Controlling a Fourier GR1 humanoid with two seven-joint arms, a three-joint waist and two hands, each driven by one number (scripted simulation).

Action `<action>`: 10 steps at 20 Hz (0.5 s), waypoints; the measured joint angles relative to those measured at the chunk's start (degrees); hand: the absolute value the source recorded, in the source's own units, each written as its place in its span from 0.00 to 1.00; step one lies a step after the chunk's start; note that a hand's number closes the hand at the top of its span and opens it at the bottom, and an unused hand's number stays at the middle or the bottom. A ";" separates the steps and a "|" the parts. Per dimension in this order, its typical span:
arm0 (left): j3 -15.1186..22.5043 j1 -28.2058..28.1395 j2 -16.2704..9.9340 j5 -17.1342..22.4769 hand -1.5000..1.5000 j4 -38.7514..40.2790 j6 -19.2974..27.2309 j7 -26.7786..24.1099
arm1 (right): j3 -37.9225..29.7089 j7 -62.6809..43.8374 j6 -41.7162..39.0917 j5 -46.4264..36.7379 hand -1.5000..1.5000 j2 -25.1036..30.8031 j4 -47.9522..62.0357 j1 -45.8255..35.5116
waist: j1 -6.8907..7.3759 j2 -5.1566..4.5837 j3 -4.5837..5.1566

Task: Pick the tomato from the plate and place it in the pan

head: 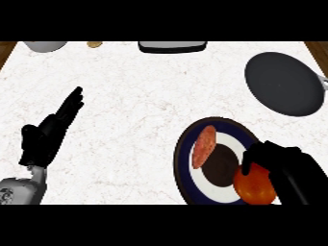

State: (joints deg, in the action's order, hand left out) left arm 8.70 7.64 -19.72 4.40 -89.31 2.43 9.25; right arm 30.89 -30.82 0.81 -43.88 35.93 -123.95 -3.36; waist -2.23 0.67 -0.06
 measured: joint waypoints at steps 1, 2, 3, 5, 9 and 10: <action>0.38 -0.57 0.29 -0.32 0.50 -0.72 0.17 0.08 | -1.41 1.43 1.67 -0.05 1.00 1.16 -1.82 2.29 | 0.15 -0.05 0.00; 0.74 -0.83 0.71 -0.67 0.50 -1.23 0.35 0.16 | -3.20 2.63 2.98 0.37 1.00 1.84 -3.00 3.89 | 0.38 -0.13 0.00; 0.79 -0.13 1.05 -0.86 0.50 -0.77 0.20 0.17 | -5.22 4.17 4.27 1.12 1.00 2.32 -3.36 5.21 | 0.55 -0.23 0.00; 0.94 -0.12 1.36 -1.07 0.50 -1.62 -0.07 0.89 | -8.35 6.24 6.63 2.35 1.00 2.49 -4.34 8.52 | 0.89 -0.35 0.00; -0.02 0.29 1.03 -1.22 0.50 -2.49 -1.13 1.78 | -15.71 11.21 9.24 7.84 1.00 1.30 -0.64 9.89 | 1.59 -0.54 0.01; -0.24 0.53 1.12 -1.13 0.50 -2.46 -1.30 2.00 | -17.18 12.46 9.69 9.83 1.00 0.61 0.80 9.59 | 1.73 -0.58 0.01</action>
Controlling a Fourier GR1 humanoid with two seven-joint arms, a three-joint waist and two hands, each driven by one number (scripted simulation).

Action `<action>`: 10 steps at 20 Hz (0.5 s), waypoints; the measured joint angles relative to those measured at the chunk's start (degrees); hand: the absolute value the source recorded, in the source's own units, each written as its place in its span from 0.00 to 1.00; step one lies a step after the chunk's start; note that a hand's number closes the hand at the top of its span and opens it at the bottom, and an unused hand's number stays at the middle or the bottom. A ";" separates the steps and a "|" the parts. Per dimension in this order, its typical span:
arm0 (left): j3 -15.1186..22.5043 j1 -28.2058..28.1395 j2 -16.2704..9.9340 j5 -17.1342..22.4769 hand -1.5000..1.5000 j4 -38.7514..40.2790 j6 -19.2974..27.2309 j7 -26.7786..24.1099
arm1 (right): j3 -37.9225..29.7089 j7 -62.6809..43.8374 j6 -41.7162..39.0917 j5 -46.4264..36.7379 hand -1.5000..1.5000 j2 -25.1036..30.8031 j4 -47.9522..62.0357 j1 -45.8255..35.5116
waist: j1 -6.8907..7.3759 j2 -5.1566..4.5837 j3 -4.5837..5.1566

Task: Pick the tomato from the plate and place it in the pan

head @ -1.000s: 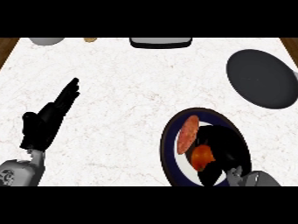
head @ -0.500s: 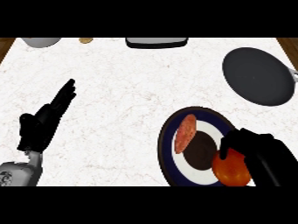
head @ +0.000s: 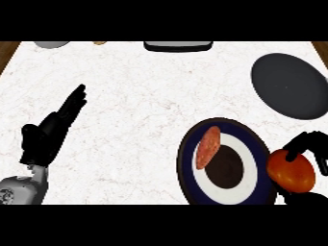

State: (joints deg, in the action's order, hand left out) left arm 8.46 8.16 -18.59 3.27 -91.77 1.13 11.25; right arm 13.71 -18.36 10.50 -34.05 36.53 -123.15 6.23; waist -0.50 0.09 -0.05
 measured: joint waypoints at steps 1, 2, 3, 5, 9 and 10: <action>-0.20 -0.05 0.05 0.10 0.50 0.10 -0.19 -0.14 | -1.16 1.51 0.79 1.89 1.00 -1.02 1.98 -0.50 | 0.18 -0.05 -0.01; 0.18 -0.09 0.51 -0.18 0.50 -0.72 0.05 0.59 | -2.63 2.79 0.86 3.77 1.00 -1.58 4.02 -1.43 | 0.34 -0.08 -0.01; 0.27 -0.31 0.70 -0.40 0.50 -0.79 -0.09 0.52 | -3.89 4.24 0.87 5.41 1.00 -2.24 6.29 -2.59 | 0.47 -0.10 -0.01; -0.01 0.38 1.09 -0.36 0.50 -0.13 -0.66 0.53 | -6.68 6.66 -0.28 8.62 1.00 -2.72 11.28 -5.92 | 0.64 -0.16 0.01; -0.91 1.57 1.38 -0.59 0.50 1.77 -1.80 -0.18 | -9.89 13.86 0.23 9.61 1.00 -4.30 24.58 -12.18 | 0.99 -0.27 0.01; -0.70 1.69 1.55 -0.95 0.50 1.29 -1.73 0.44 | -10.90 15.92 0.52 9.65 1.00 -4.35 28.05 -13.47 | 1.07 -0.28 0.01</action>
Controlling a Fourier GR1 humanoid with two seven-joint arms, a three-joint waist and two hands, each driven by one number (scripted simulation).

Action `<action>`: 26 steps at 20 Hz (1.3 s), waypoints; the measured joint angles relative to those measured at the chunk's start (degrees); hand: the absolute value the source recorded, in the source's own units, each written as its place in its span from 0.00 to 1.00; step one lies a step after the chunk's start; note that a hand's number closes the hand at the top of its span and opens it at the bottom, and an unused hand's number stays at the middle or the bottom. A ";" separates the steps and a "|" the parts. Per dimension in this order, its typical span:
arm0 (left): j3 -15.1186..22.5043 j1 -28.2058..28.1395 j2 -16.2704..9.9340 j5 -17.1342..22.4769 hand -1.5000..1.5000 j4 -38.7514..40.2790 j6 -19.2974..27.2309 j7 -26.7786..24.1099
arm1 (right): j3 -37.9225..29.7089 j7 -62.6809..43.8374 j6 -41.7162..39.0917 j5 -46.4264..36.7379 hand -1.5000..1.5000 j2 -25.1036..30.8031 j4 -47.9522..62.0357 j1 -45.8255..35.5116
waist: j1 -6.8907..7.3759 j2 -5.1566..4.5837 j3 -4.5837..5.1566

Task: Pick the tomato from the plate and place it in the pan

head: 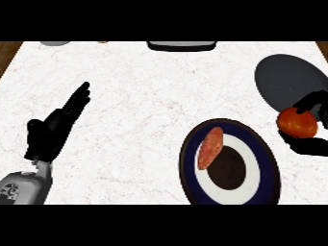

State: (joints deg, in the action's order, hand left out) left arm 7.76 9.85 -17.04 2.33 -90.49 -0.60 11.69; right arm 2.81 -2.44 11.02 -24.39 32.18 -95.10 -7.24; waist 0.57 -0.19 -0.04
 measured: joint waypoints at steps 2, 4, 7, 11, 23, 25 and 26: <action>-0.09 0.43 0.64 -0.47 0.50 0.98 -0.04 -0.40 | -1.71 3.16 1.00 -0.53 1.00 -0.45 6.26 -2.78 | 0.01 -0.02 -0.01; -0.14 0.44 0.79 -0.53 0.50 0.67 -0.41 -0.34 | -3.18 6.80 3.08 -1.44 1.00 -1.28 13.80 -6.24 | 0.32 -0.09 -0.02; -0.71 0.76 0.79 -0.53 0.50 1.10 -1.10 -0.63 | -5.53 12.56 4.79 -1.88 1.00 -1.71 25.77 -12.32 | 0.61 -0.17 -0.03; -0.48 0.62 1.90 -1.48 0.50 0.97 -0.94 -0.50 | -8.23 19.89 6.65 -2.64 1.00 -2.00 40.80 -20.51 | 0.79 -0.22 -0.04; -1.31 1.31 2.24 -1.76 0.50 0.23 -2.94 0.07 | -15.46 37.62 12.44 -3.31 1.00 -0.23 74.23 -36.96 | 2.09 -0.78 -0.15; -0.89 1.42 2.73 -2.33 0.50 0.34 -2.67 -0.25 | -15.72 36.13 12.54 -3.91 0.00 0.67 77.72 -38.03 | 2.50 -1.06 -0.14; -0.82 1.64 2.70 -2.36 0.50 0.39 -2.88 -0.46 | -15.26 33.97 11.71 -4.66 0.00 1.20 79.59 -38.43 | 2.81 -1.22 -0.12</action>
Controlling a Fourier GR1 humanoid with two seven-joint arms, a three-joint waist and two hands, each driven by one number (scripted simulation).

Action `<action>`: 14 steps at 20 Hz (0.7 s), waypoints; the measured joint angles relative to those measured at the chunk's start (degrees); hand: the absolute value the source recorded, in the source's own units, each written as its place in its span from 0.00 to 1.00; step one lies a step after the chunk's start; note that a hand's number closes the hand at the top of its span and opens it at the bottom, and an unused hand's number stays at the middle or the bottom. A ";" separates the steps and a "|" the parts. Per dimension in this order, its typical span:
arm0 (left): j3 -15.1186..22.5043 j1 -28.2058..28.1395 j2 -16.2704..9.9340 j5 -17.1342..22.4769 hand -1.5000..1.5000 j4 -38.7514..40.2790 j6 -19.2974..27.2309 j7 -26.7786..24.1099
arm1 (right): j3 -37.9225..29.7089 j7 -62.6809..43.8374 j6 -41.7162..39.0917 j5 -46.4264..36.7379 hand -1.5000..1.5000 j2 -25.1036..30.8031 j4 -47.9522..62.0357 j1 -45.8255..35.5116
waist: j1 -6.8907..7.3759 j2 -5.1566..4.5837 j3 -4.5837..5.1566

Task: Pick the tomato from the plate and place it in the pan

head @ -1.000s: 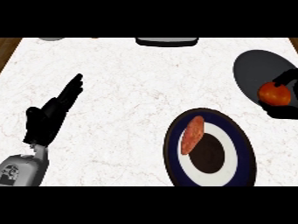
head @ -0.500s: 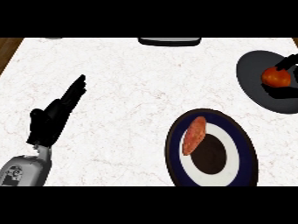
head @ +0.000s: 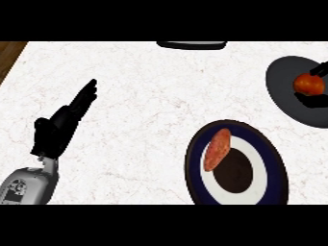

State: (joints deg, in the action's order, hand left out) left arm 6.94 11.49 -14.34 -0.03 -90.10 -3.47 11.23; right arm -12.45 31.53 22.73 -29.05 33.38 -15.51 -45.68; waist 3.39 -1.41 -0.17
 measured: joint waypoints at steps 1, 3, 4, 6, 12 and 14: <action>-0.05 0.72 0.17 0.05 0.50 0.44 -0.03 0.13 | 0.67 -1.84 -1.32 -0.88 0.00 0.71 1.65 -0.59 | 0.17 -0.18 -0.01; 0.21 0.74 0.35 -0.07 0.50 0.32 -0.19 -0.28 | 1.33 -3.96 -3.58 -1.85 0.00 1.50 4.30 -1.65 | 0.72 -0.36 -0.06; 0.58 0.60 0.73 -0.43 0.50 0.30 0.09 -0.41 | 1.42 -4.58 -4.47 -2.02 0.00 1.38 5.30 -2.12 | 0.99 -0.46 -0.10; 0.67 0.43 0.71 -0.33 0.50 0.18 -0.26 -0.38 | 1.03 -4.73 -5.38 -1.76 0.00 0.71 6.69 -2.51 | 1.26 -0.56 -0.16; 0.17 1.34 0.65 -0.09 0.50 0.23 -0.58 -0.37 | -3.72 -1.59 -11.41 2.99 0.00 1.29 7.64 -4.69 | 1.50 -0.89 -0.35; 0.13 1.31 0.60 -0.11 0.50 0.18 -0.67 -0.45 | -6.57 0.17 -12.39 5.89 0.00 0.73 7.47 -4.90 | 1.48 -0.91 -0.39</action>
State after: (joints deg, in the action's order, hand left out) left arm 7.07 12.80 -13.75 -0.14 -89.91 -4.14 10.78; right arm -19.02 31.71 10.33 -23.16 34.11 -8.04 -50.58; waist 4.87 -2.32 -0.56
